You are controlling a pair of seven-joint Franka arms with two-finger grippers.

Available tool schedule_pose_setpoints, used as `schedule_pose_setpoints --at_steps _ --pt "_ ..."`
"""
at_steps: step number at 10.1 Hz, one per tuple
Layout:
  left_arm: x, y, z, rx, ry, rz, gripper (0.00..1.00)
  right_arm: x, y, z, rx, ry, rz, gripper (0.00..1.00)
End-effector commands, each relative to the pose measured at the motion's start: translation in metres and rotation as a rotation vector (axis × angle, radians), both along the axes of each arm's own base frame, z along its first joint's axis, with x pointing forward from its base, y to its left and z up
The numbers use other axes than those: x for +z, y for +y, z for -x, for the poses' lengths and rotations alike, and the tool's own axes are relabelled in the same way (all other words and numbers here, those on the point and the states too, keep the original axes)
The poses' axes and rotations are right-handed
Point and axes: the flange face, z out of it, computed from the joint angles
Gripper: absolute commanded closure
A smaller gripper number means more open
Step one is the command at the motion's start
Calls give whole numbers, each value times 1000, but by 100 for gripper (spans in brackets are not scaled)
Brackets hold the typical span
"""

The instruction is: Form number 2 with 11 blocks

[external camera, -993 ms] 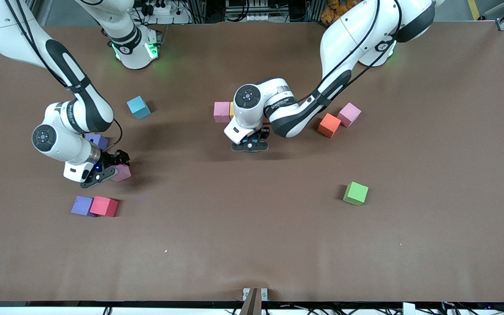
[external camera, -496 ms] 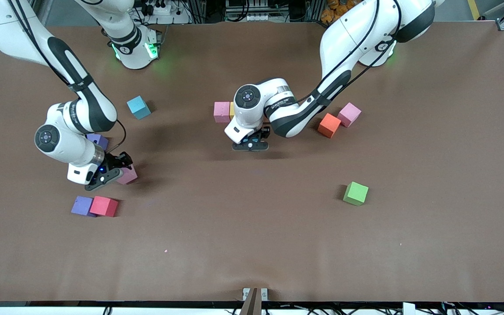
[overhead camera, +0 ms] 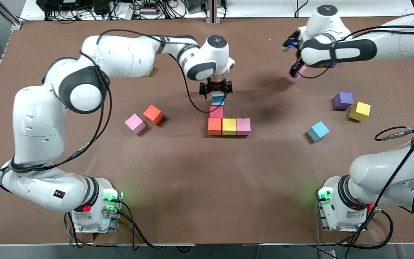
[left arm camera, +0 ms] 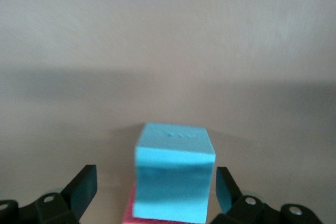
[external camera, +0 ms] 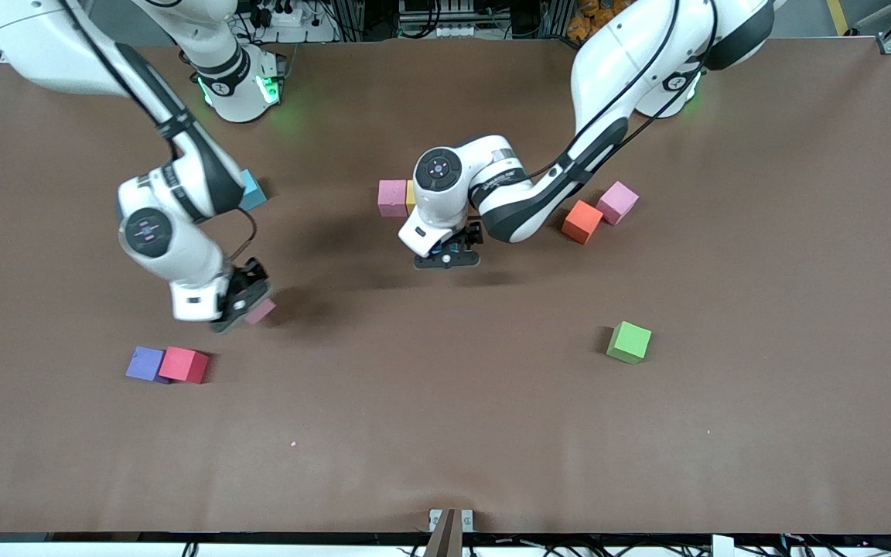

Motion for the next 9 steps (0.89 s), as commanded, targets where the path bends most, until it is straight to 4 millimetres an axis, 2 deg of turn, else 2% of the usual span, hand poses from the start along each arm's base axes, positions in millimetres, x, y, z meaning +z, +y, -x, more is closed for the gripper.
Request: schedule_pose_setpoints --at_steps 1,3,4,6,7,9 --pt "47 66 -47 135 -6 -30 0 15 59 20 195 -64 61 69" --pt "57 148 -106 265 -13 -32 0 13 100 40 305 -94 92 69" --pt "64 185 -128 357 -7 -19 0 0 115 52 334 -72 80 69" --pt "60 267 -167 592 21 -18 0 -1 159 75 420 -68 47 69" --pt "57 300 -180 697 30 -12 0 -2 181 89 469 -67 40 69" --pt "41 337 -190 882 50 -14 0 -16 222 97 510 -39 -15 69"
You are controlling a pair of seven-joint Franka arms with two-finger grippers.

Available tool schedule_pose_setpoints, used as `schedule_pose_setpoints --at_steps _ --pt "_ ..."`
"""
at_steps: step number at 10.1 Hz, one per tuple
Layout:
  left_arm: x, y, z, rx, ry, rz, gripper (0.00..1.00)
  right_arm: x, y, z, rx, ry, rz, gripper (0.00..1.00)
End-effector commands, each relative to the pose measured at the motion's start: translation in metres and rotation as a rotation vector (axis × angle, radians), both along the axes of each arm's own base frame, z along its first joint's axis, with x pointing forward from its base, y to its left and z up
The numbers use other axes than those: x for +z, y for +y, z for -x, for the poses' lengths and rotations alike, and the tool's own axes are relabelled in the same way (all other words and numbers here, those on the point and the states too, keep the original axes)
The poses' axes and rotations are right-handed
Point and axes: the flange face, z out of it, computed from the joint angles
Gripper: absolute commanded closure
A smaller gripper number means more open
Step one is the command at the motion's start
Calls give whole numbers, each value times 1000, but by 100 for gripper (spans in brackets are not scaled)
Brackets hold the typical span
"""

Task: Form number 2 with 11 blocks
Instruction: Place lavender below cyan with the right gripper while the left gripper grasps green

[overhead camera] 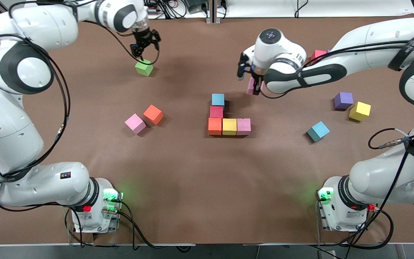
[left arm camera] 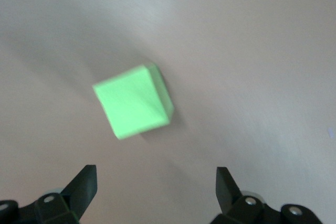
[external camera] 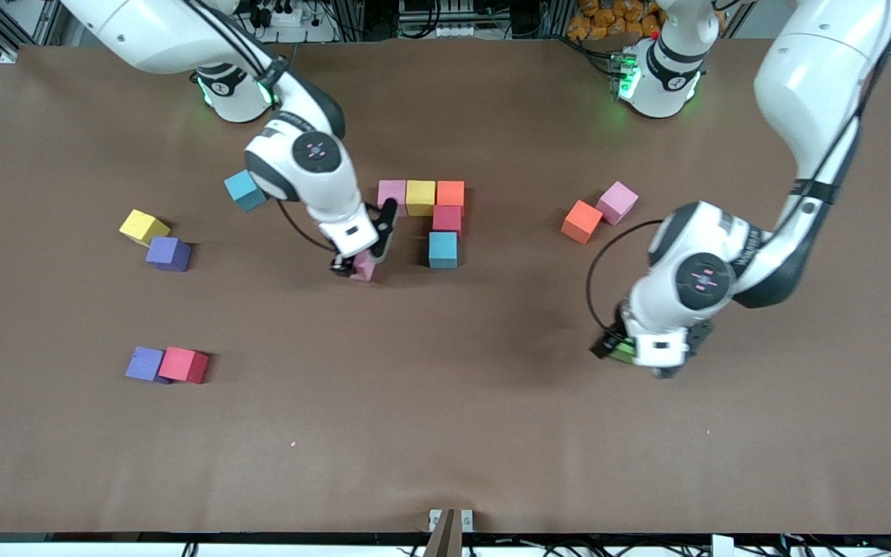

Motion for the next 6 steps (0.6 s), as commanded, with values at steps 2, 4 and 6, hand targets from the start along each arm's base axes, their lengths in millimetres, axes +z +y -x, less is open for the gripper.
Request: schedule_pose_setpoints --at_steps 2,4,6 --pt "-33 34 11 228 14 21 0 -25 49 4 59 27 -37 69" --pt "-51 42 16 300 -52 31 0 -39 57 9 70 53 -40 69" --pt "-56 46 12 345 -81 25 0 -41 56 10 79 58 -36 69"
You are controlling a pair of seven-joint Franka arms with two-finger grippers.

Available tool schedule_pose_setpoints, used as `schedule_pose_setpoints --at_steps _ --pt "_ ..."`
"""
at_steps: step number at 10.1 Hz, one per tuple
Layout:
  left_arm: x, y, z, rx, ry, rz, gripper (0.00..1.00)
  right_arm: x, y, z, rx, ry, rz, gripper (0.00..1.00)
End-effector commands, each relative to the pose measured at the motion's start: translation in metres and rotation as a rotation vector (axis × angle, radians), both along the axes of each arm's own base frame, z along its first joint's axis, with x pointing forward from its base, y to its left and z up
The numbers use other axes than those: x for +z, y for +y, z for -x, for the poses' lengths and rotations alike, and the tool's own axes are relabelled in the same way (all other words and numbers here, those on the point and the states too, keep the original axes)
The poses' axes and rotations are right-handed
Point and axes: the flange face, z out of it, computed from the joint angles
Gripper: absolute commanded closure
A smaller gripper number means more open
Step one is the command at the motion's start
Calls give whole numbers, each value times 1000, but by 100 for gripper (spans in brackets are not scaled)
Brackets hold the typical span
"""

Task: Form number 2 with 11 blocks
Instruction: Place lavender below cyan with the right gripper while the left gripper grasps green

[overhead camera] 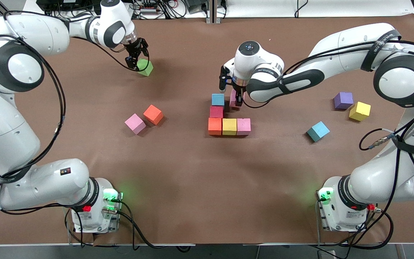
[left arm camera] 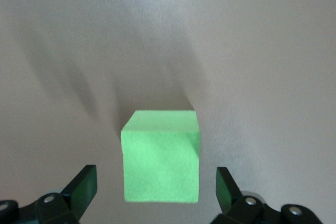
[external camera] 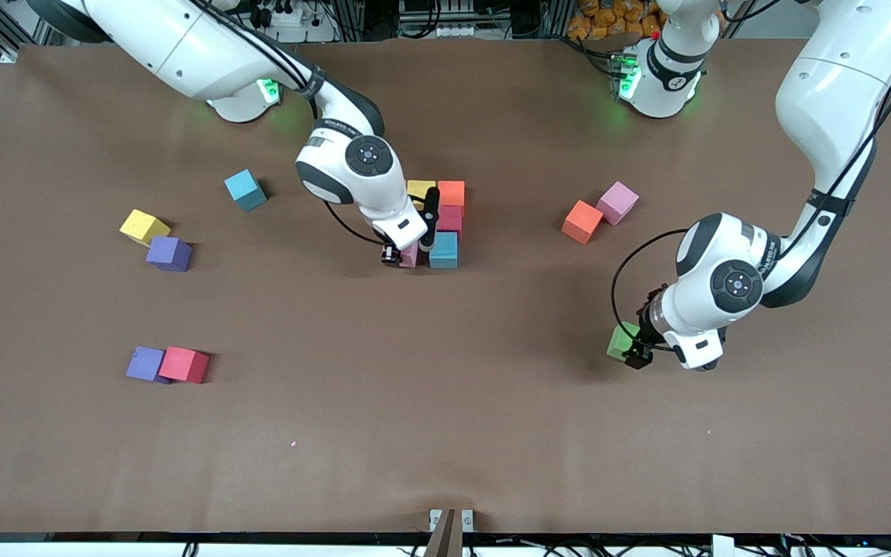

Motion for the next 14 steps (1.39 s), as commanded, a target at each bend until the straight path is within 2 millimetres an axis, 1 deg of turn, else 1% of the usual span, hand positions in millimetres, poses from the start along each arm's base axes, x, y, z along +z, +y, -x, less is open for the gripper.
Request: schedule_pose_setpoints --at_steps 1,2,4,5,7,9,10,11,13,14 --pt "1 1 1 43 -26 -10 0 -3 7 -1 17 -7 0 69" --pt "0 0 1 40 -29 -10 0 -7 8 -1 21 -7 1 69" --pt "-10 -7 3 25 -26 -13 0 -7 13 2 28 -6 -1 69" --pt "-19 -10 6 24 -12 -12 0 -9 17 4 29 -10 4 69" --pt "-33 -10 7 22 -21 -44 0 -12 18 3 26 -13 13 69" --pt "-40 -8 6 24 -28 -42 0 -12 18 1 23 -14 11 69" --pt "-41 -7 6 25 -27 -43 0 -15 20 3 23 -5 10 69" --pt "-42 -8 6 25 -26 -43 0 -14 23 1 21 -6 3 69" --pt "-43 -7 5 27 -24 -42 43 -13 28 2 26 -8 -1 69" --pt "-41 -6 5 27 -26 -44 50 -14 29 1 25 -11 2 69"
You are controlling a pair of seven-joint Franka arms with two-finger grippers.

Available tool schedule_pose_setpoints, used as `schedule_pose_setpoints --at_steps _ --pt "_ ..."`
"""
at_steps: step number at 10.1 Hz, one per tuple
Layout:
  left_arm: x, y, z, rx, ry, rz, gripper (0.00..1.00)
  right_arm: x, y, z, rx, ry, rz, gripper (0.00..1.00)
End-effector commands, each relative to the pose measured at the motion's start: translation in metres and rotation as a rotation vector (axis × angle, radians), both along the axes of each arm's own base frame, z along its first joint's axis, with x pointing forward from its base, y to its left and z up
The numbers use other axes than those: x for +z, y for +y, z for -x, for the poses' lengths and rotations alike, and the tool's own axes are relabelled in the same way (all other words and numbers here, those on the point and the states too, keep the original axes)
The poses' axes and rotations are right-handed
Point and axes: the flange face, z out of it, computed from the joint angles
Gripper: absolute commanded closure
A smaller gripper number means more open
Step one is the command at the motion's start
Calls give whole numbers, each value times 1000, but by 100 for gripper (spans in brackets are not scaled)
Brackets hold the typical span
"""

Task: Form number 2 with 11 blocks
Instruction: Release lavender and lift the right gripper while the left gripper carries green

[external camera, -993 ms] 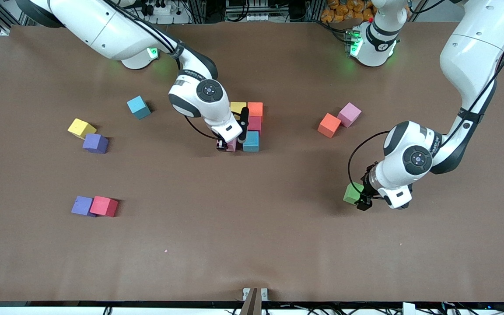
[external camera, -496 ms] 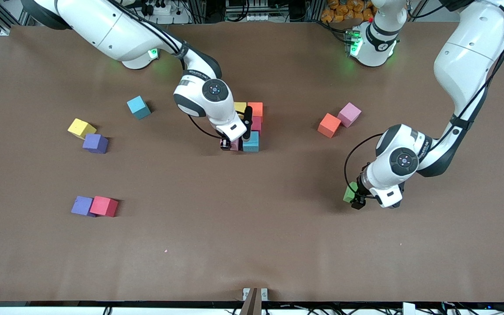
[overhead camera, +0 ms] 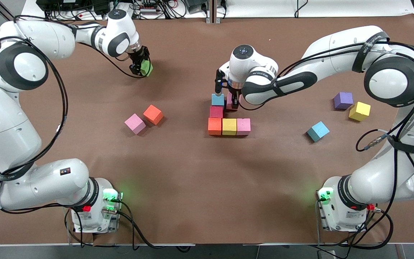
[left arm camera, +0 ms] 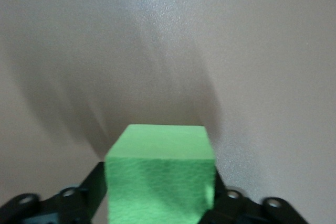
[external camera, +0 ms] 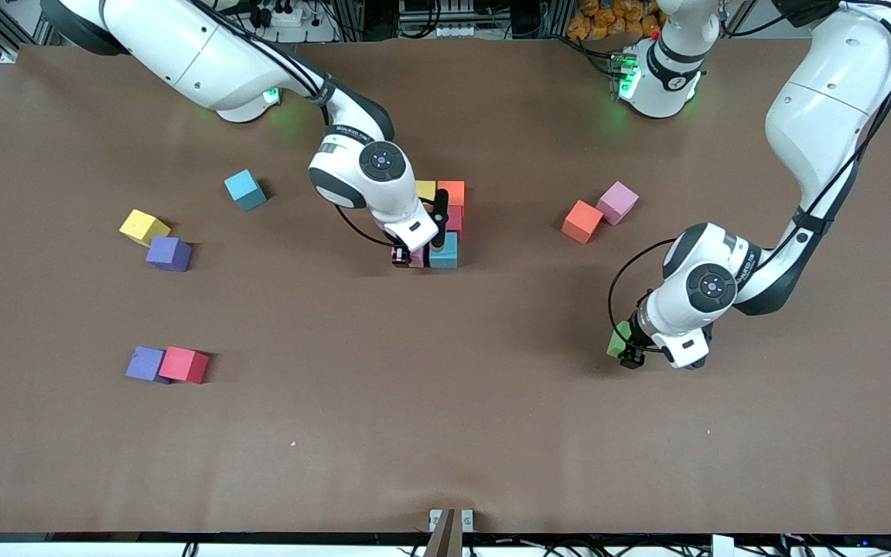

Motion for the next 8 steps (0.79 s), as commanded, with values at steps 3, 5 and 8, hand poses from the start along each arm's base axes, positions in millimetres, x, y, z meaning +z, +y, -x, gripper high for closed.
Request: schedule_pose_setpoints --at_steps 3,5,8 --pt "11 -1 -5 24 -28 -5 50 -6 8 -5 3 -15 11 67" --pt "27 -12 -5 66 -46 -3 50 -10 12 -1 1 -10 11 57" --pt "41 -40 -4 97 -46 -9 49 -11 11 -5 -7 -13 10 19"
